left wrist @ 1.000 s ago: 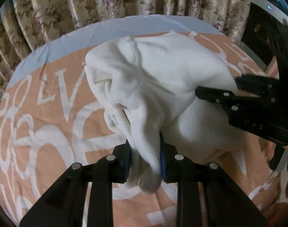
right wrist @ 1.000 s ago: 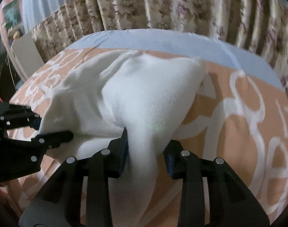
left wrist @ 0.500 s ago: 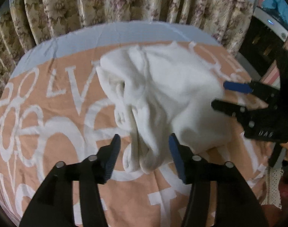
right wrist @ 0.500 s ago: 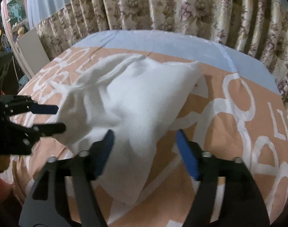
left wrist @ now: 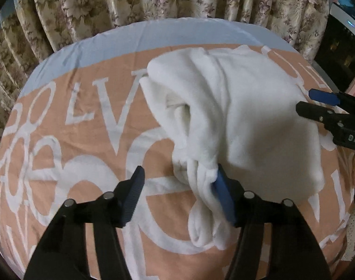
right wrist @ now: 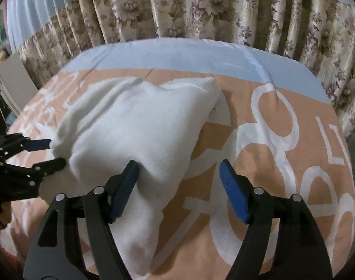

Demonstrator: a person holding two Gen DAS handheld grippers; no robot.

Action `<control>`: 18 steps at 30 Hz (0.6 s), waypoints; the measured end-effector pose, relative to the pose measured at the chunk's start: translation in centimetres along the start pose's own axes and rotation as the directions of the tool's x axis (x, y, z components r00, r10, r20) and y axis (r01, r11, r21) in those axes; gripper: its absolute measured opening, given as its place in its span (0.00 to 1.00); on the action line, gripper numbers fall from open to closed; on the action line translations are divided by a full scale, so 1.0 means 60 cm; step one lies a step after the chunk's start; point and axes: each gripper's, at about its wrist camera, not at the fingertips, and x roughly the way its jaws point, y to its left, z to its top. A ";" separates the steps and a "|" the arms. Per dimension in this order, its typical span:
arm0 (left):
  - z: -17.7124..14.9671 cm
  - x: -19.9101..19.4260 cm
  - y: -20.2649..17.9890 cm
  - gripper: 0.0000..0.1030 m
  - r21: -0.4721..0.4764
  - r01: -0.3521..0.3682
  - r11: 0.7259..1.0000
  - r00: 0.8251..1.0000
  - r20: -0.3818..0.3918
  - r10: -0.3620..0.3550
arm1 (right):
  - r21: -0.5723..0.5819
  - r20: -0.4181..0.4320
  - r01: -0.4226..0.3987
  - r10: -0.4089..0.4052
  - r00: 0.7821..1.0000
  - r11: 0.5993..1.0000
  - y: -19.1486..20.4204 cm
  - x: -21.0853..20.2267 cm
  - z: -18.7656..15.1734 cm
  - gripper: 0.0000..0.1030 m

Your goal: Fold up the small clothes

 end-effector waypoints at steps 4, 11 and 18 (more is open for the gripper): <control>-0.013 0.000 -0.001 0.61 0.036 -0.006 0.999 1.000 0.023 0.005 | 0.014 -0.009 -0.015 0.015 1.000 1.000 -0.016 0.017 -0.007 0.75; -0.006 -0.028 0.003 0.70 0.020 0.006 1.000 0.999 0.039 -0.007 | 0.042 0.030 -0.101 0.100 0.995 0.994 -0.019 -0.019 -0.013 0.72; -0.016 -0.123 0.008 0.93 -0.018 -0.044 0.999 0.988 0.150 0.046 | 0.072 0.113 -0.116 0.108 0.988 0.991 0.006 -0.101 -0.030 0.94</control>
